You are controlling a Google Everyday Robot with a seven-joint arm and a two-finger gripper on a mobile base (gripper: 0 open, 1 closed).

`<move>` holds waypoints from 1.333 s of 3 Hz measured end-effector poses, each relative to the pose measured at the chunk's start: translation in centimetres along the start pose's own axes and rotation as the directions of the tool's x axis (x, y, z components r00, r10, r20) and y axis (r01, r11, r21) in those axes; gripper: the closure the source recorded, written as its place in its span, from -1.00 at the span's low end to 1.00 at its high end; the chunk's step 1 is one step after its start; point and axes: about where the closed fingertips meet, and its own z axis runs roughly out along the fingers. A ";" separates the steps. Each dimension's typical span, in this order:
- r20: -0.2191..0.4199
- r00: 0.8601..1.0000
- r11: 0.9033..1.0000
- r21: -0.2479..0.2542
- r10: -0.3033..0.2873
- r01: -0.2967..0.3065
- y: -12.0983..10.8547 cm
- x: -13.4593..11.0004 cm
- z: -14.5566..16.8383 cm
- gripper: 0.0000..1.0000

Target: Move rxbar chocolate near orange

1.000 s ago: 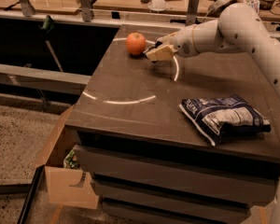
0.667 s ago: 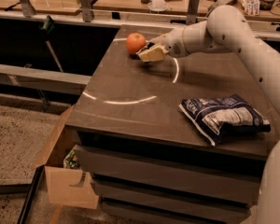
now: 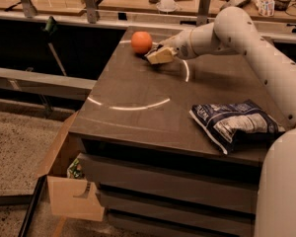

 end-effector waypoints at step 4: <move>0.092 0.993 0.980 0.179 0.073 -0.089 -5.7 -0.7 -6.1 -1.00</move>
Offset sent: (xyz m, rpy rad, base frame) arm 0.0179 -0.0326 0.0071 0.0071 -0.0217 -0.0919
